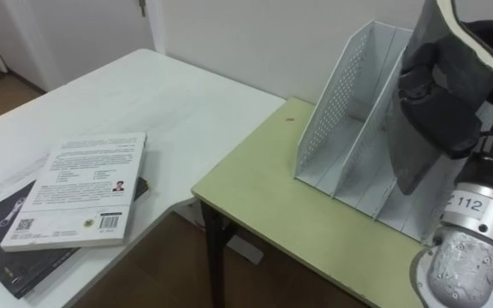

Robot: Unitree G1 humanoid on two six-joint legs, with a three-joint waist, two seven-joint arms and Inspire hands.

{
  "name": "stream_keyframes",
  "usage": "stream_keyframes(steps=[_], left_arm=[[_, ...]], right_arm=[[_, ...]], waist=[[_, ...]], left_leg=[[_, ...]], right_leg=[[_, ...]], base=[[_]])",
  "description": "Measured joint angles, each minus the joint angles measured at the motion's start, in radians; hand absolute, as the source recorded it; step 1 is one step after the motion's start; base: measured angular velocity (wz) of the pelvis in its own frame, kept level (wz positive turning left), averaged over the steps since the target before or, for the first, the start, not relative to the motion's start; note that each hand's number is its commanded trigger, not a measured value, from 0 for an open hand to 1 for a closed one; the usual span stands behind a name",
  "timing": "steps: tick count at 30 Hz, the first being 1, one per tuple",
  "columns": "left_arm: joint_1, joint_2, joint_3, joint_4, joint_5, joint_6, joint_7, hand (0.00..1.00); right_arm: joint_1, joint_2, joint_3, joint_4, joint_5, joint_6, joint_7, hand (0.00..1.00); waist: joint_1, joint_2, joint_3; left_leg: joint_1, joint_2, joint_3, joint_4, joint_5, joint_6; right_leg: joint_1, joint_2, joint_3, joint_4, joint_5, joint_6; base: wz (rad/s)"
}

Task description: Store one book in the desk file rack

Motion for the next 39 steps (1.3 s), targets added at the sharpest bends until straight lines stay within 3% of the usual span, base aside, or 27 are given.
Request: stream_keyframes(steps=[15, 39], left_arm=[[-0.007, -0.011, 0.034, 0.027, 0.001, 0.001, 0.03, 0.0], [-0.011, -0.02, 0.036, 0.044, 0.002, 0.0, 0.089, 0.0]], right_arm=[[0.0, 0.0, -0.021, 0.005, 0.005, 0.001, -0.036, 1.0], [0.0, 0.001, -0.041, 0.005, 0.004, 0.0, -0.153, 1.0]], waist=[[0.015, -0.018, -0.0014], [0.015, -0.024, -0.0049]], left_leg=[[0.017, 0.0, 0.0, -0.001, 0.0, 0.0], [0.015, 0.0, -0.001, -0.007, 0.0, 0.0]], right_leg=[[0.013, 0.0, -0.001, -0.001, 0.0, 0.0], [0.02, 0.001, -0.005, 0.0, 0.0, 0.0]], base=[[0.0], [0.0]])
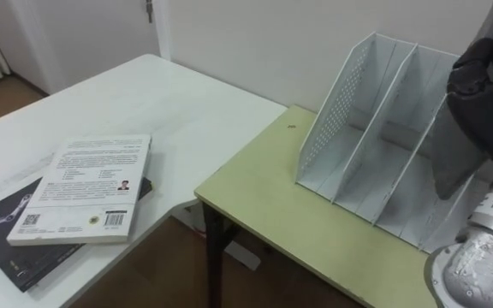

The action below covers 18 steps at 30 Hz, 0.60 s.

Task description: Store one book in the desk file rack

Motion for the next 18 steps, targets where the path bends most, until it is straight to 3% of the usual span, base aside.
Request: stream_keyframes(steps=[18], left_arm=[[0.0, -0.001, -0.001, 0.002, 0.001, -0.006, 0.004, 0.0]], right_arm=[[0.0, 0.0, -0.001, 0.0, -0.004, -0.001, -0.031, 1.0]], waist=[[-0.004, 0.001, 0.0003]], left_leg=[[0.0, 0.0, 0.0, -0.008, 0.0, 0.0]], right_leg=[[-0.003, -0.001, -0.013, 0.0, 0.0, 0.0]], base=[[0.0]])
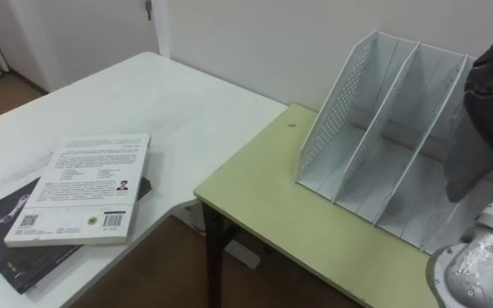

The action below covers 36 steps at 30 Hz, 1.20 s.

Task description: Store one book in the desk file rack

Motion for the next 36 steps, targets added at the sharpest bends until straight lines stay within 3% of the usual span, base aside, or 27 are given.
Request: stream_keyframes(steps=[29, 36], left_arm=[[0.0, 0.0, -0.001, -0.004, -0.001, 0.001, -0.008, 0.0], [-0.002, 0.0, 0.012, -0.002, 0.002, 0.023, -0.021, 0.0]], right_arm=[[-0.004, -0.004, -0.006, 0.156, 0.057, 0.011, 0.08, 1.0], [-0.113, -0.009, -0.063, 0.256, 0.089, 0.031, 0.071, 1.0]], waist=[[0.005, 0.003, 0.0017], [0.003, 0.005, 0.0024]], left_leg=[[-0.001, -0.001, -0.004, -0.002, 0.0, 0.0], [-0.001, -0.001, -0.008, 0.0, 0.0, 0.0]], right_leg=[[-0.004, 0.0, 0.001, -0.001, 0.0, 0.0], [-0.003, -0.001, -0.002, 0.0, 0.0, 0.0]], base=[[0.0], [0.01]])
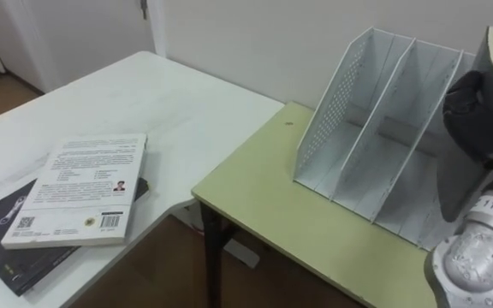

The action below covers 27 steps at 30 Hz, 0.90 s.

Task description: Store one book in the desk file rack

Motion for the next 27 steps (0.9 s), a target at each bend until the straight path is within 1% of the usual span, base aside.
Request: stream_keyframes(steps=[4, 9, 11, 12, 13, 15, 18, 19, 20, 22, 24, 27], left_arm=[[-0.001, 0.0, 0.008, -0.001, 0.001, 0.005, -0.002, 0.0], [-0.002, 0.001, 0.03, -0.002, 0.011, 0.012, -0.021, 0.0], [-0.007, 0.001, 0.039, -0.002, 0.028, 0.012, -0.022, 0.0], [-0.007, 0.001, 0.038, -0.002, 0.028, 0.013, -0.022, 0.0], [-0.007, 0.002, 0.037, -0.002, 0.028, 0.014, -0.022, 0.0], [-0.007, 0.002, 0.038, -0.003, 0.028, 0.016, -0.022, 0.0], [-0.004, 0.003, 0.043, -0.018, 0.031, 0.031, -0.022, 0.0], [0.001, 0.003, 0.046, -0.029, 0.03, 0.039, -0.021, 0.0], [0.001, 0.004, 0.045, -0.031, 0.03, 0.042, -0.02, 0.0], [0.002, 0.007, 0.042, -0.048, 0.03, 0.053, -0.016, 0.0], [0.002, 0.008, 0.038, -0.051, 0.032, 0.06, -0.005, 0.0], [0.002, 0.008, 0.041, -0.059, 0.049, 0.065, 0.002, 0.0]], right_arm=[[-0.037, -0.016, -0.014, 0.072, 0.0, 0.005, -0.004, 1.0], [-0.043, -0.024, -0.016, 0.088, 0.0, 0.005, -0.002, 1.0], [-0.054, -0.039, -0.016, 0.104, 0.012, 0.005, 0.0, 1.0], [-0.065, -0.039, -0.016, 0.113, 0.019, 0.005, 0.0, 1.0], [-0.092, -0.042, -0.016, 0.141, 0.044, 0.006, -0.001, 1.0], [-0.114, -0.049, -0.022, 0.176, 0.065, 0.008, -0.002, 1.0], [-0.127, -0.079, -0.024, 0.209, 0.084, 0.031, -0.004, 1.0], [-0.145, -0.083, -0.024, 0.227, 0.086, 0.05, -0.004, 1.0], [-0.153, -0.086, -0.024, 0.238, 0.093, 0.052, -0.004, 1.0], [-0.183, -0.104, -0.023, 0.277, 0.123, 0.075, -0.003, 1.0], [-0.192, -0.113, -0.023, 0.29, 0.124, 0.092, -0.003, 1.0], [-0.207, -0.119, -0.023, 0.313, 0.123, 0.094, -0.004, 1.0]], waist=[[0.001, -0.003, 0.0014], [0.002, -0.009, 0.0043], [0.002, -0.013, 0.0032], [0.001, -0.013, 0.0032], [0.0, -0.012, 0.003], [-0.003, -0.013, 0.0015], [-0.002, -0.014, -0.001], [-0.004, -0.015, -0.0011], [-0.004, -0.015, -0.0011], [-0.004, -0.017, -0.0017], [-0.003, -0.019, -0.0022], [-0.003, -0.022, -0.0013]], left_leg=[[-0.001, 0.0, 0.0, 0.002, 0.0, 0.0], [-0.009, -0.001, -0.005, 0.009, 0.0, 0.0], [-0.017, -0.001, -0.007, 0.017, 0.0, 0.0], [-0.019, -0.001, -0.007, 0.017, 0.0, 0.0], [-0.024, -0.001, -0.008, 0.019, 0.0, 0.0], [-0.032, -0.001, -0.014, 0.02, 0.0, 0.0], [-0.035, -0.002, -0.022, 0.023, 0.0, 0.0], [-0.035, -0.002, -0.024, 0.027, 0.0, 0.0], [-0.035, -0.002, -0.024, 0.027, 0.0, 0.0], [-0.035, -0.002, -0.026, 0.027, 0.0, 0.0], [-0.035, -0.001, -0.029, 0.027, 0.0, 0.0], [-0.035, -0.002, -0.032, 0.027, 0.001, 0.0]], right_leg=[[0.001, 0.0, 0.0, 0.0, 0.0, 0.0], [-0.003, -0.001, -0.006, -0.001, 0.0, 0.0], [-0.011, -0.002, -0.008, 0.0, 0.0, 0.0], [-0.014, -0.002, -0.008, 0.0, 0.0, 0.0], [-0.016, -0.002, -0.008, 0.0, 0.0, 0.0], [-0.017, -0.003, -0.012, 0.0, 0.0, 0.0], [-0.017, -0.004, -0.023, -0.002, 0.0, 0.0], [-0.016, -0.005, -0.026, -0.002, 0.0, 0.0], [-0.016, -0.005, -0.029, -0.002, 0.0, 0.0], [-0.015, -0.006, -0.04, -0.002, 0.0, 0.0], [-0.014, -0.006, -0.044, -0.002, 0.0, 0.0], [-0.013, -0.007, -0.046, -0.002, 0.0, 0.0]], base=[[0.0], [0.02], [0.05], [0.0], [0.0], [0.09], [0.1], [0.04], [0.0], [0.02], [0.04], [0.01]])
